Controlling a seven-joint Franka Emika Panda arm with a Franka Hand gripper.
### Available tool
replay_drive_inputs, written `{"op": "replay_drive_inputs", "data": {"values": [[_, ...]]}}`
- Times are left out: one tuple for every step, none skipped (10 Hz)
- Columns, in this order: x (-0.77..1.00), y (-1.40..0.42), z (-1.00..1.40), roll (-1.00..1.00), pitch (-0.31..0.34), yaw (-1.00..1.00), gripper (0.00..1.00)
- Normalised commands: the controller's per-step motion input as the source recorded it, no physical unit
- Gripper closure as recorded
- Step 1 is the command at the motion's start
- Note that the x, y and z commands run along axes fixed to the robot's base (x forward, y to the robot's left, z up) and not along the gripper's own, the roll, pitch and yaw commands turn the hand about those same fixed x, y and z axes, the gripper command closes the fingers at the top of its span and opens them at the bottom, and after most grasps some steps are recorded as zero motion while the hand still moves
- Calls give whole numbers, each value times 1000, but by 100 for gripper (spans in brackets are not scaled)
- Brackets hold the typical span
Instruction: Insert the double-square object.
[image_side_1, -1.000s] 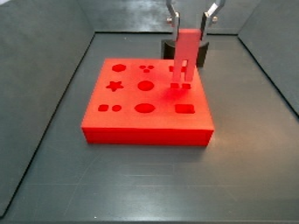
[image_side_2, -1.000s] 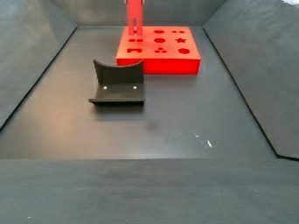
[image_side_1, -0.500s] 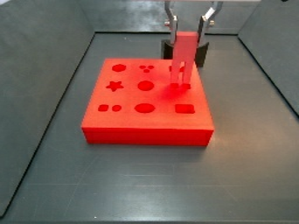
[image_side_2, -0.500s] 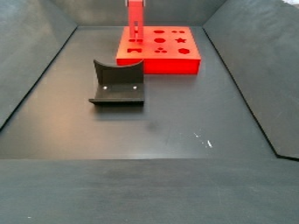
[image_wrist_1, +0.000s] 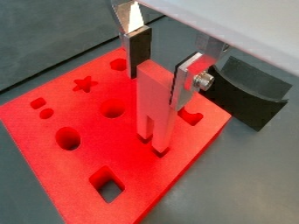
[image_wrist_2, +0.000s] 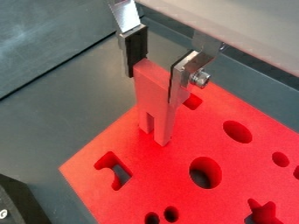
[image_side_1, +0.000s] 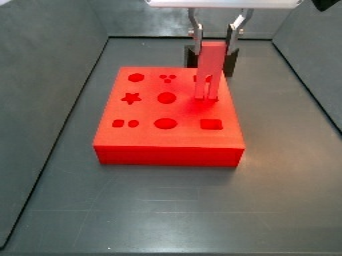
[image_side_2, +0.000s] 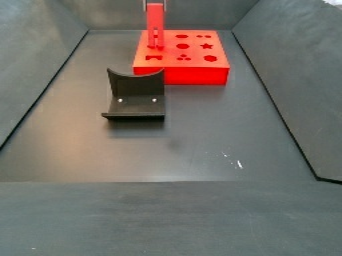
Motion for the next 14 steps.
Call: {"op": "replay_drive_inputs", "data": {"values": [[83,0,-123,111,-60,120,100],[197,0,-71,123,-44,169,100],[186,-123,-23,161,-27,189,100],[180,-163,0,166,-23,186,100],[77,-131,-26,149,-30,126,100],[-40,-46,-89,126,-39,0,100],[-209,0,-74,89,-43,0,100],[-277,0,-31,69,-34,-17,100],[-249,0,-6,47,-41,-23,100],[-180,0,-26,43,-37,0,100],[0,0,-69,37,-47,0,100],[177,0,-91,49,-46,0,100],[146,0,-94,57,-36,0,100],[103,0,-91,57,-36,0,100]]}}
